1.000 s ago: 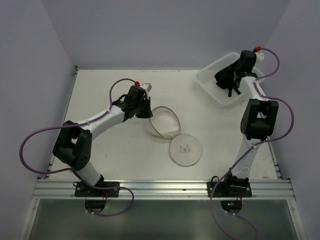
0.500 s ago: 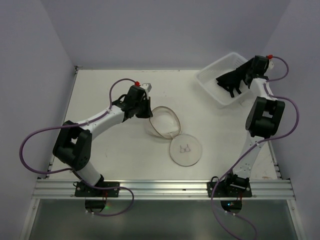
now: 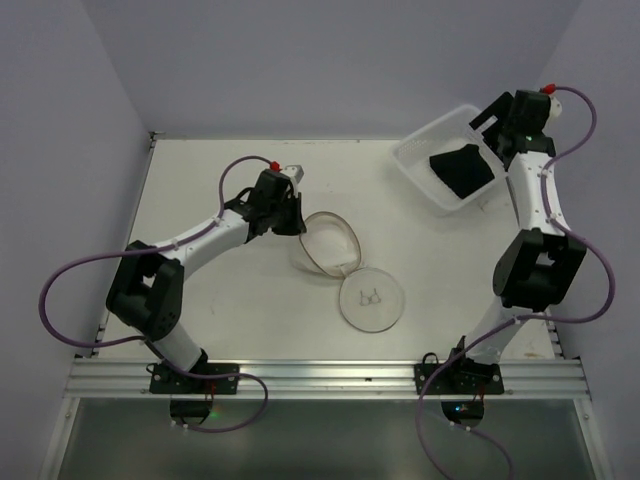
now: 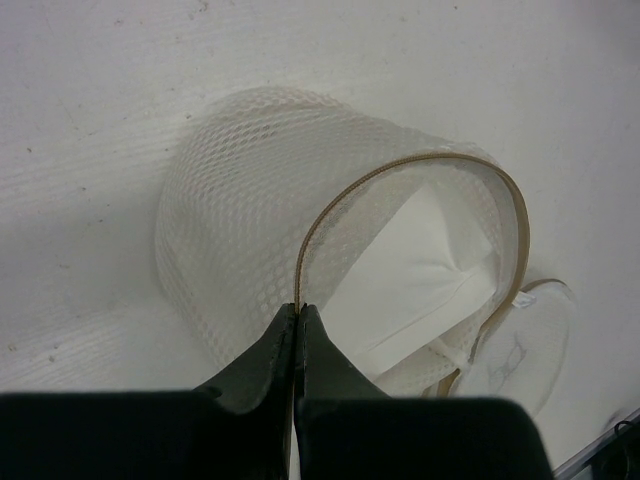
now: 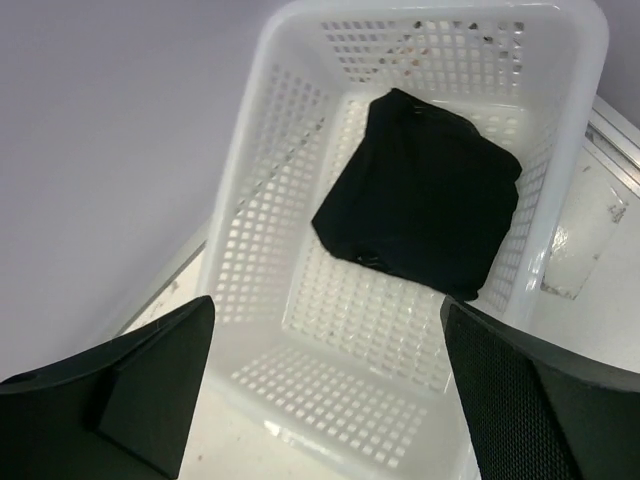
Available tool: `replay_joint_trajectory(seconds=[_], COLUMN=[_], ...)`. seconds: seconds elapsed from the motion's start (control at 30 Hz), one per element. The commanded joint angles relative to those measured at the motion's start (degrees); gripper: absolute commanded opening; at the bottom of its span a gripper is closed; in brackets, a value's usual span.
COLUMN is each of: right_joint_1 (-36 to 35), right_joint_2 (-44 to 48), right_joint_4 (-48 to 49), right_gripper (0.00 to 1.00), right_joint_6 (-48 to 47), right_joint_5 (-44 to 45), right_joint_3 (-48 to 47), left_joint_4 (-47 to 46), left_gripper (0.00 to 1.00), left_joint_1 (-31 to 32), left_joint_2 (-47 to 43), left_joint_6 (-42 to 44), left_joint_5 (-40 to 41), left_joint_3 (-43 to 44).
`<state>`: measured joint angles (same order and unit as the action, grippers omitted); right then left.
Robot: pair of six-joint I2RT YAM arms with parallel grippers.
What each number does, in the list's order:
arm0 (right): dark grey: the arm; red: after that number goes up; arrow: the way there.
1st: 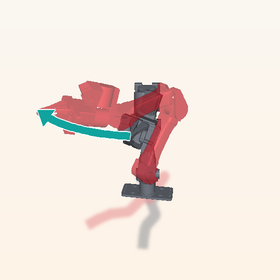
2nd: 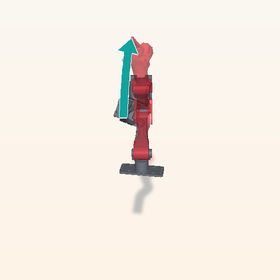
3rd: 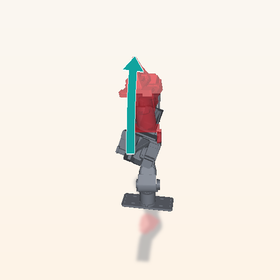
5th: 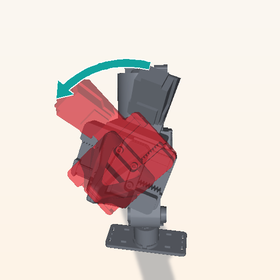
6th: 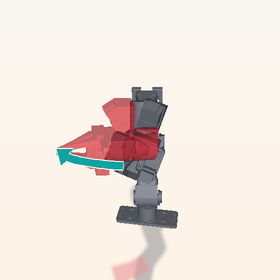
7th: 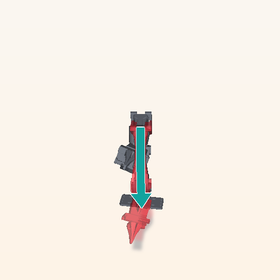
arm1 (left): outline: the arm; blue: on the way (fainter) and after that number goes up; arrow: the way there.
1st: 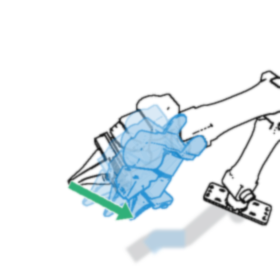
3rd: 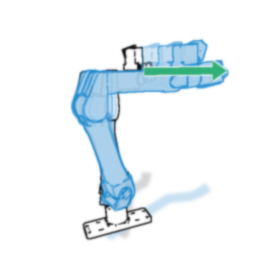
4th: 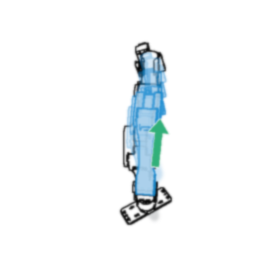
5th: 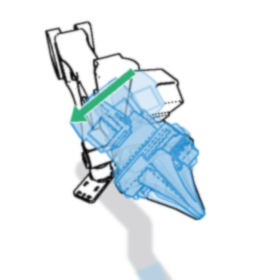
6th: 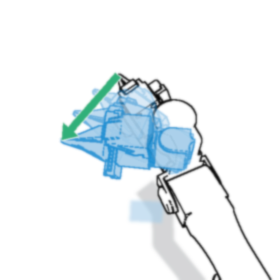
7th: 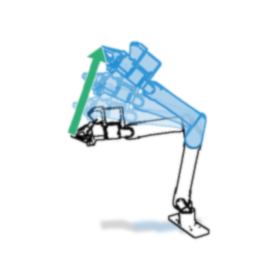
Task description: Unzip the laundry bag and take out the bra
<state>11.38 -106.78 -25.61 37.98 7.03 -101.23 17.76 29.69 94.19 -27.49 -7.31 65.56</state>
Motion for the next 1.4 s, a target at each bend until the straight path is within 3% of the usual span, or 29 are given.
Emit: replay_joint_trajectory(seconds=[0.0, 0.1, 0.37, 0.53, 0.73, 1.27, 1.37], right_joint_1=[-2.1, -6.3, -30.1, -44.1, -46.7, -46.8, -47.0], right_joint_2=[9.9, 14.4, 22.4, 23.1, 16.5, 0.5, -2.1], right_joint_4=[-3.3, -1.3, 0.1, 5.6, 10.7, 15.6, 15.1], right_gripper=[0.96, 0.93, 0.83, 0.76, 0.73, 0.87, 0.85], right_joint_6=[-4.5, -7.7, -12.6, -13.1, -12.0, -12.8, -12.5], right_joint_5=[-0.6, -8.6, -22.5, -23.6, -19.8, -10.3, -9.8], right_joint_3=[3.0, 8.8, 22.5, 30.6, 34.7, 35.2, 34.9], left_joint_4=[-0.4, -0.4, 0.4, 1.0, 2.0, 2.4, 1.8], left_gripper=[0.00, 0.00, 0.00, 0.00, 0.00, 0.00, 0.00], left_joint_1=[-0.3, -0.3, -0.3, -0.3, -0.3, -0.3, -0.3], left_joint_2=[0.3, 0.6, 3.1, 3.9, 4.1, 4.7, 4.9], left_joint_6=[-0.7, -0.9, -1.6, -1.6, -2.0, -2.1, -2.1], left_joint_5=[-1.5, -1.0, -0.3, 0.5, 0.8, 0.6, 0.6], left_joint_3=[2.1, 2.2, 4.1, 5.4, 5.8, 4.2, 4.0])
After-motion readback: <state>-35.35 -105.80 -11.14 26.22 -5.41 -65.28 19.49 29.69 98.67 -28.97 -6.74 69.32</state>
